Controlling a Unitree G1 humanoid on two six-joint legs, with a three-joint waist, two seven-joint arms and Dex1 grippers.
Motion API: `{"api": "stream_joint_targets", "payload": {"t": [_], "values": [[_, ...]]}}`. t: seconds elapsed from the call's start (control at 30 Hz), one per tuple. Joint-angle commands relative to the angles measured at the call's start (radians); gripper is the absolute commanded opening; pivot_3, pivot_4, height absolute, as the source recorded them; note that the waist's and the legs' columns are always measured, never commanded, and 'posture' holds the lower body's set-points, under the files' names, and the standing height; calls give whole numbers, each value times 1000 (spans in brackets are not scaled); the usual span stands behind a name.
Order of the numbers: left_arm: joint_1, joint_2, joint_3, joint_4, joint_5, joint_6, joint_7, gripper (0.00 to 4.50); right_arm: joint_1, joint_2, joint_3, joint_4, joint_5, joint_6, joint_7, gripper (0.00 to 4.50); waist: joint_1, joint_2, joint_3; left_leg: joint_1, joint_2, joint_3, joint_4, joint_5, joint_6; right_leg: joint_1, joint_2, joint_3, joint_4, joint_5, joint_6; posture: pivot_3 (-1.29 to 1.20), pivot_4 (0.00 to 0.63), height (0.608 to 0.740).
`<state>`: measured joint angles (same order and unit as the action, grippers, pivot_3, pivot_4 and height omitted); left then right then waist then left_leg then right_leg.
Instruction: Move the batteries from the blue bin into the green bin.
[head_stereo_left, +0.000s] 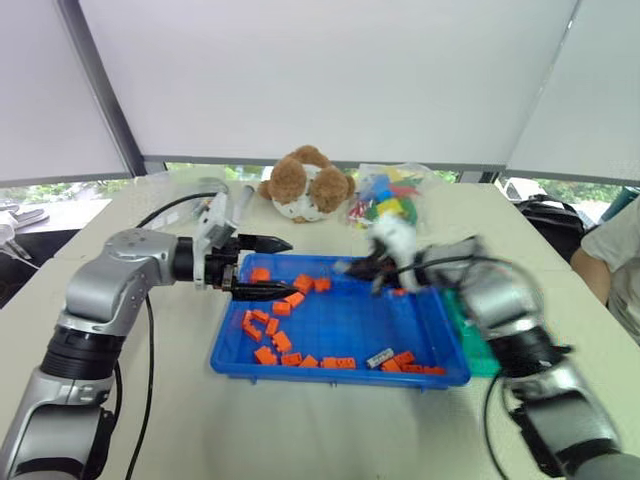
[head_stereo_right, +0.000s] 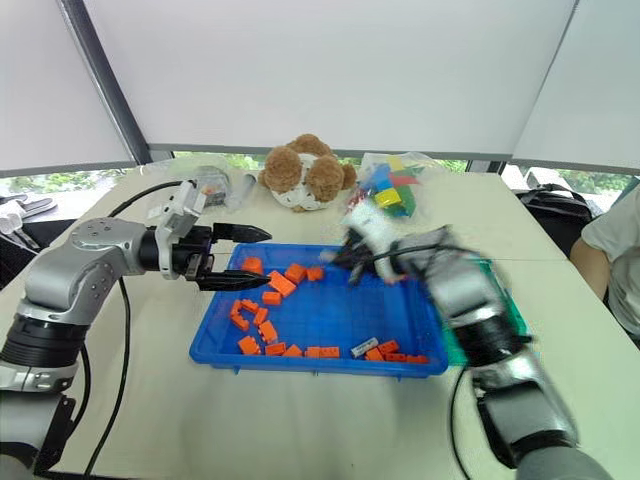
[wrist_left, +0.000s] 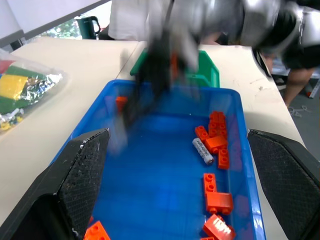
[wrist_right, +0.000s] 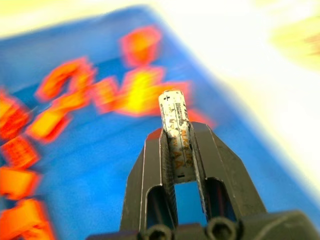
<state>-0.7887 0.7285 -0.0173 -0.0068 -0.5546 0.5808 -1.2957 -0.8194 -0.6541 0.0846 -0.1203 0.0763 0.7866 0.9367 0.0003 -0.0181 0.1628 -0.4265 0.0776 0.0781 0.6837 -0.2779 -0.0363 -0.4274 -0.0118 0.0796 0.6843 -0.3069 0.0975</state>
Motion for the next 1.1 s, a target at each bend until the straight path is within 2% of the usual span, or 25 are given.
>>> {"api": "stream_joint_targets", "payload": {"t": [0.03,0.17,0.37,0.4,0.43,0.47,0.63,0.77,0.87,0.97,1.1], "values": [[-19,-11,8,2,-4,-21,-7,4500,96,-118,-138,-174,37,128,-22,24,4,0,0,0,0,0,0,0,0,0,0,0,0,0,0,0,150,733],[-31,-32,-5,27,5,-38,-19,4500,274,-305,-238,-246,16,199,-32,24,1,0,0,1,0,1,0,0,1,0,1,1,-1,0,0,0,150,733],[-48,-57,-22,60,21,-60,-37,4500,440,-387,-292,-244,52,205,-34,24,-18,0,0,1,0,0,0,0,1,0,2,2,0,0,0,0,150,733],[-50,-60,-23,63,23,-63,-39,4500,450,-393,-293,-234,56,198,-34,1065,-18,0,0,1,0,0,0,0,1,0,2,2,0,0,0,0,150,733],[-51,-61,-24,65,25,-65,-40,4500,458,-398,-295,-227,61,192,-32,1360,-18,0,0,1,0,0,0,0,1,0,2,2,0,0,0,0,150,733],[-52,-62,-25,66,25,-66,-41,4500,462,-403,-299,-222,68,188,-30,1842,-17,0,0,1,0,0,0,0,1,0,2,2,0,0,0,0,150,733],[-53,-57,-26,66,26,-66,-47,4500,454,-450,-292,-216,95,126,-2,4464,-13,0,0,1,0,0,0,0,1,0,1,2,0,0,0,0,150,733],[-50,-54,-24,60,24,-62,-46,4500,395,-440,-283,-286,222,104,90,4464,-13,0,0,1,0,0,0,0,1,0,1,2,-1,0,0,0,150,733],[-50,-55,-25,59,24,-60,-47,4500,332,-416,-208,-320,291,93,144,4464,-16,0,0,1,0,0,0,0,1,0,2,2,0,0,0,0,150,733],[-52,-57,-25,61,25,-62,-47,4500,258,-366,-70,-293,283,54,168,4464,-15,0,0,1,0,0,0,0,1,0,2,2,0,0,0,0,150,733],[-50,-58,-24,53,23,-58,-42,4500,184,-313,104,-197,191,-52,186,4464,-11,0,0,1,0,0,0,0,1,0,1,2,0,0,0,0,150,733]]}}
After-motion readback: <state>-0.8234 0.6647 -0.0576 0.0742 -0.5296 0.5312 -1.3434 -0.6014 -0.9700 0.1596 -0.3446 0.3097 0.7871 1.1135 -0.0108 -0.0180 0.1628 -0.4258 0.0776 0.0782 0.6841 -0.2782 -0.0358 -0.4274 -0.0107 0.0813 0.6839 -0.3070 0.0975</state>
